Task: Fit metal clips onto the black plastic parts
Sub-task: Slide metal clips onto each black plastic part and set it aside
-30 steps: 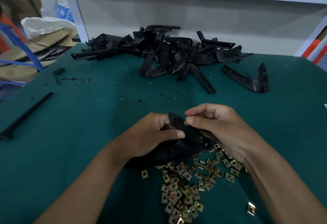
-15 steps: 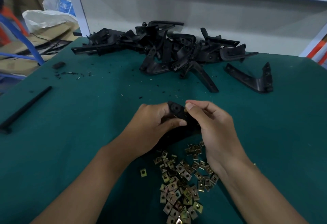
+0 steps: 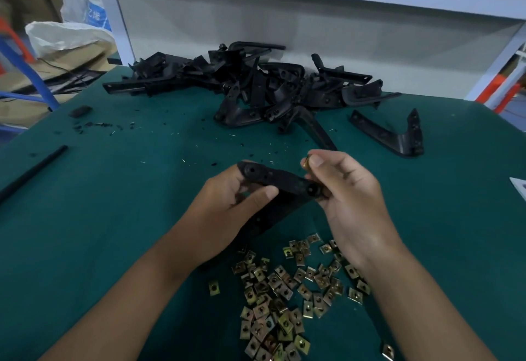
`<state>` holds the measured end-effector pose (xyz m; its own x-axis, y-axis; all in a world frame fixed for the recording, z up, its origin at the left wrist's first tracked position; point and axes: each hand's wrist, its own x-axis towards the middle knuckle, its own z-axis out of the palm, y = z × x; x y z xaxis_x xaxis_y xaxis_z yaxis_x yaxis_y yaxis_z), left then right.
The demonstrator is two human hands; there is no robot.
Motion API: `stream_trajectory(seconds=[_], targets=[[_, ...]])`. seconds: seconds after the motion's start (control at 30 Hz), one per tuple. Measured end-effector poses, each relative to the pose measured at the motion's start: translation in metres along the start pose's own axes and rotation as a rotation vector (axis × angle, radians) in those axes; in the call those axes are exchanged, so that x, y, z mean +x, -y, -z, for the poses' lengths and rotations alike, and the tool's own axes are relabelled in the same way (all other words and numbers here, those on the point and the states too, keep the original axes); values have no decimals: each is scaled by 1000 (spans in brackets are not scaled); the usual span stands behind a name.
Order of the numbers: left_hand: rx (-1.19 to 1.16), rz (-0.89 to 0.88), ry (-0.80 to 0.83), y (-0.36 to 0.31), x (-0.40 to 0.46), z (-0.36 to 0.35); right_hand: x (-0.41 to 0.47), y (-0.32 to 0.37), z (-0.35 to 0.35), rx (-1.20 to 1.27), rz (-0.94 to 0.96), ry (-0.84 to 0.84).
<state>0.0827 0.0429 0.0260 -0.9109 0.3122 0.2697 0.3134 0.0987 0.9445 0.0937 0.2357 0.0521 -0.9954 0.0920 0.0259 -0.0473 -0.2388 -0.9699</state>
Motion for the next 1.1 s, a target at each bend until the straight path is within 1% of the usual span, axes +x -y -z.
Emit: stream_trajectory(seconds=[0.07, 0.1, 0.2, 0.27, 0.4, 0.5, 0.67, 0.9, 1.1], targets=[[-104, 34, -4, 2, 1, 2, 0, -1, 0, -24, 39, 44], [-117, 41, -4, 2, 1, 3, 0, -2, 0, -49, 53, 57], [21, 19, -1, 4, 4, 4, 0, -4, -1, -157, 79, 94], [92, -13, 9, 1, 4, 4, 0, -5, -1, -184, 82, 133], [70, -65, 38, -6, 3, 2, -1, -1, 0, -196, 98, 174], [103, -72, 35, -8, 3, 3, -1, 0, 0, -241, 140, 171], [158, -13, 18, -5, 2, 3, -3, 2, 0, -292, 215, 161], [192, 19, 2, -1, 3, 4, -3, 2, 2, -401, 258, 160], [283, 8, -8, 0, 2, 5, -6, 7, 7, -684, 350, 120]])
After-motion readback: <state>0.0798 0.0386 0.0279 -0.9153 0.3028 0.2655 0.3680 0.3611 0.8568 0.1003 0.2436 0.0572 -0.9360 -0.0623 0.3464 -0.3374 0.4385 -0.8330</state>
